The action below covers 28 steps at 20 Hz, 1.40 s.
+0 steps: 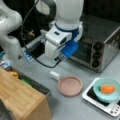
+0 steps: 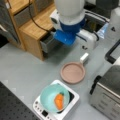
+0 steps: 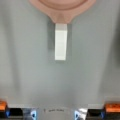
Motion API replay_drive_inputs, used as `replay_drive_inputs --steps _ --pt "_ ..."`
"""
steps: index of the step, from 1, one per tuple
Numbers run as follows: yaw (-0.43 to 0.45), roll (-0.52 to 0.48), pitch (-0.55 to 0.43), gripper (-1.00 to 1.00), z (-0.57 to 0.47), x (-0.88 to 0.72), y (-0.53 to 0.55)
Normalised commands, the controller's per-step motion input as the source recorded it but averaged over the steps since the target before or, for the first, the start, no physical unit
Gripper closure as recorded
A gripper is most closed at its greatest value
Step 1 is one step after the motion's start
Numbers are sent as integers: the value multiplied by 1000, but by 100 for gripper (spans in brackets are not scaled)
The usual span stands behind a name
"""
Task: Pick up the pan. Place the pan on the table. Pick up the bowl. Place the bowl on the stove.
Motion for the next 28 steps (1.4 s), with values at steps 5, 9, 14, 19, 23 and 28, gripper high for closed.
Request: replay_drive_inputs --steps 5,9,14,19,23,28 --pt "184 -93 -305 -100 -233 -374 -25" --pt "180 -89 -253 -100 -201 -272 -34" --pt "174 -82 -229 -100 -216 -196 -25" --pt "166 -84 -211 -100 -256 -150 -1" --pt "166 -98 -179 -100 -279 -103 -4" --pt "168 -113 -107 -100 -183 -98 -14"
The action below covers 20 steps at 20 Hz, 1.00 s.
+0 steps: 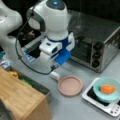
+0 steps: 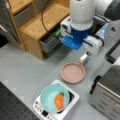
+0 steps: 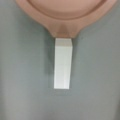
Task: Pick up the pan. Place the pan on the table. Pick up the bowl. Place the bowl on the stove.
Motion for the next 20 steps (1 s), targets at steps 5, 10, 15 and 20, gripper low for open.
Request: replay_drive_inputs --steps 5,10,15,20 --pt "151 -118 -62 -100 -107 -229 -1" --pt "147 -104 -71 -100 -73 -357 21" --pt "153 -96 -91 -100 -91 -346 7" --pt "157 -97 -108 -100 -106 -226 -15"
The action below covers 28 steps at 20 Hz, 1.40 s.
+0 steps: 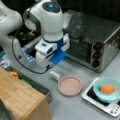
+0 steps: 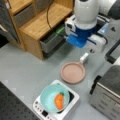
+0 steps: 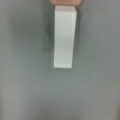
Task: Pick up the pan. Place the pan on the table. Pick up the bowl. Place the bowl on the stove.
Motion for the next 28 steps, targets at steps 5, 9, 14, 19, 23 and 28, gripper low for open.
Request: replay_drive_inputs --steps 5,9,14,19,23,28 --pt "165 -103 -132 -100 -144 -121 -32" --pt "171 -127 -137 -100 -185 -54 -49" --pt "172 -146 -119 -100 -199 -15 -64" --pt "166 -148 -84 -100 -175 11 -72" --pt "150 -138 -78 -100 -199 -9 -92" --pt "134 -128 -77 -100 -190 -54 -89"
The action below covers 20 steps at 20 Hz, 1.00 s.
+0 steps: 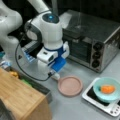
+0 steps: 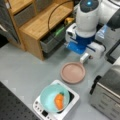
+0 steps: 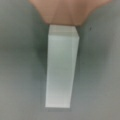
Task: Pick up the pan. Place the pan on the table. Pick up the bowl. Place the bowl on the stove.
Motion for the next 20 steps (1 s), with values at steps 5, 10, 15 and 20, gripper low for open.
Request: replay_drive_inputs --steps 5,10,15,20 --pt "145 -118 -94 -100 -188 -82 -58" --pt "157 -119 -104 -100 -163 -119 -45" --pt "153 -127 -117 -100 -183 -133 -2" --pt "151 -133 -122 -100 -218 -138 25"
